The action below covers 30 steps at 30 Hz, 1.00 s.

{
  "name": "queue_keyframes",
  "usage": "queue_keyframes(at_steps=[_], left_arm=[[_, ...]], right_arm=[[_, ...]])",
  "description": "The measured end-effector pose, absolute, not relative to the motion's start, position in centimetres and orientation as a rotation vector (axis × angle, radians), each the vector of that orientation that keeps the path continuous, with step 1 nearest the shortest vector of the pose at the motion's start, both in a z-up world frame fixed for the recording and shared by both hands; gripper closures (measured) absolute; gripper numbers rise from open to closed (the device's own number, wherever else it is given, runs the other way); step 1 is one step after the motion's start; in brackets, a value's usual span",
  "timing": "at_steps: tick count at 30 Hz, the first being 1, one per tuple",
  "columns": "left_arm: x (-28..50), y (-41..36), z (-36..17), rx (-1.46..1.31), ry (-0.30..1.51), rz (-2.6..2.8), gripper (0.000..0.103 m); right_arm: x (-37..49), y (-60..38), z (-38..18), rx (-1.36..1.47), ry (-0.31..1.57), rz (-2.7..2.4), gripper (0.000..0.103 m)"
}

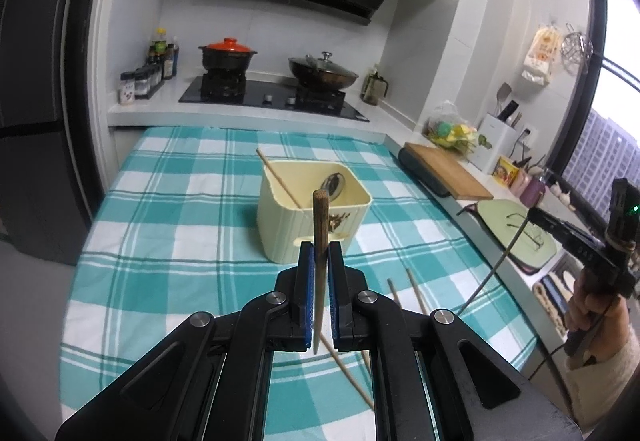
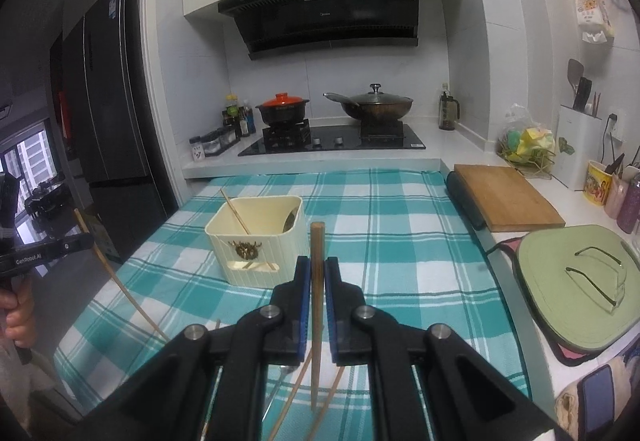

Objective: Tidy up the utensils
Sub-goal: 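Carry both chopsticks over the cream box and lower them in with both grippers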

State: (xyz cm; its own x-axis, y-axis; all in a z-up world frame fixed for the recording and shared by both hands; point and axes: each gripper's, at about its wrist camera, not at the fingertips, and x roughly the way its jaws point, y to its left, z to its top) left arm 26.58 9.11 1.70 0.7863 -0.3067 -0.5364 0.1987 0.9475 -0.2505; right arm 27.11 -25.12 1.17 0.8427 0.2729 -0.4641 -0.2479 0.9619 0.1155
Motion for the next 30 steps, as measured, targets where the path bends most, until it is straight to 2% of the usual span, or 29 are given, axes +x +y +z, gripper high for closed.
queue_keyframes(at_steps=[13, 17, 24, 30], left_arm=[[33.0, 9.1, 10.6, -0.216, 0.45, -0.259, 0.098], [36.1, 7.7, 11.9, -0.175, 0.399, -0.235, 0.098], [42.4, 5.7, 8.8, -0.12, 0.456, -0.217, 0.098], [46.6, 5.2, 3.8, -0.125, 0.604, -0.218, 0.098]], right_arm=[[34.0, -21.0, 8.4, -0.004, 0.366, 0.325, 0.096], [36.8, -19.3, 10.6, -0.001, 0.297, 0.35, 0.096], [43.1, -15.4, 9.8, 0.003, 0.28, 0.405, 0.096], [48.6, -12.6, 4.2, -0.017, 0.436, 0.451, 0.096]])
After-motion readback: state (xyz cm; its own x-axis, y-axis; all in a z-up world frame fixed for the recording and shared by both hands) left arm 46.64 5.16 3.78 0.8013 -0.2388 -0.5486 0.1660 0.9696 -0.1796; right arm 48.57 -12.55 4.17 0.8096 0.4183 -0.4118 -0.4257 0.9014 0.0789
